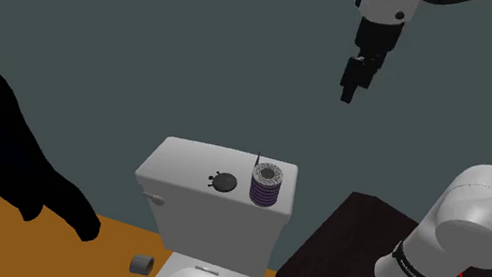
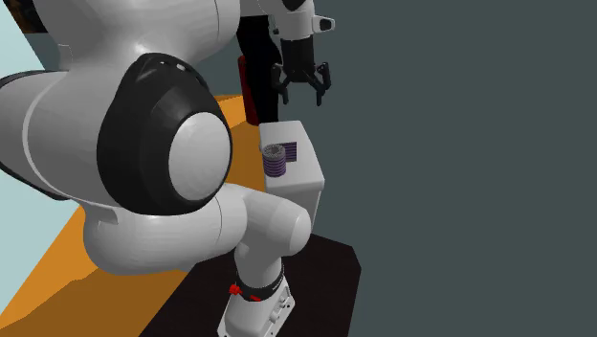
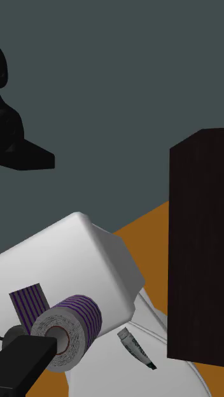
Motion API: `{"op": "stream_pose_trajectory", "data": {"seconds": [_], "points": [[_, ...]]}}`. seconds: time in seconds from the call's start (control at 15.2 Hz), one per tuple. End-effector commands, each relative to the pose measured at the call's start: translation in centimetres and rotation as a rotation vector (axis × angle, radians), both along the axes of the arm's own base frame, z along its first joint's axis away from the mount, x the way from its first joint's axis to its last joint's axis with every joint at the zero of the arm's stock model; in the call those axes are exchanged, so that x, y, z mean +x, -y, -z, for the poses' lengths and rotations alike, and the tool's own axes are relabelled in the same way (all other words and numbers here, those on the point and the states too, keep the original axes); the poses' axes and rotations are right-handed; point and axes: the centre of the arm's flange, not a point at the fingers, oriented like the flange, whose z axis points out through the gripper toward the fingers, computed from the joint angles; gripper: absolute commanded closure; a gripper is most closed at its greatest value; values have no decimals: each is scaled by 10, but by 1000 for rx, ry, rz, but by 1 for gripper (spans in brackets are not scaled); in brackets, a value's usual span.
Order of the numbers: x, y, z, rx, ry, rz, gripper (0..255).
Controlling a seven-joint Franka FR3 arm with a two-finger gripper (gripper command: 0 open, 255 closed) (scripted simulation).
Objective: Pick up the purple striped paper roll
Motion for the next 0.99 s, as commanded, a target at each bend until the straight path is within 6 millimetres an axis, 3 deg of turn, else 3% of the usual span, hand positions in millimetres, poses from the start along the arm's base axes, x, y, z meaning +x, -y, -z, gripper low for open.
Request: {"op": "stream_pose_trajectory", "data": {"seconds": [0.0,0.92], "points": [[0,0,0,0,0,0,0],[82,-78,141,60,-21,-43,0]]}}
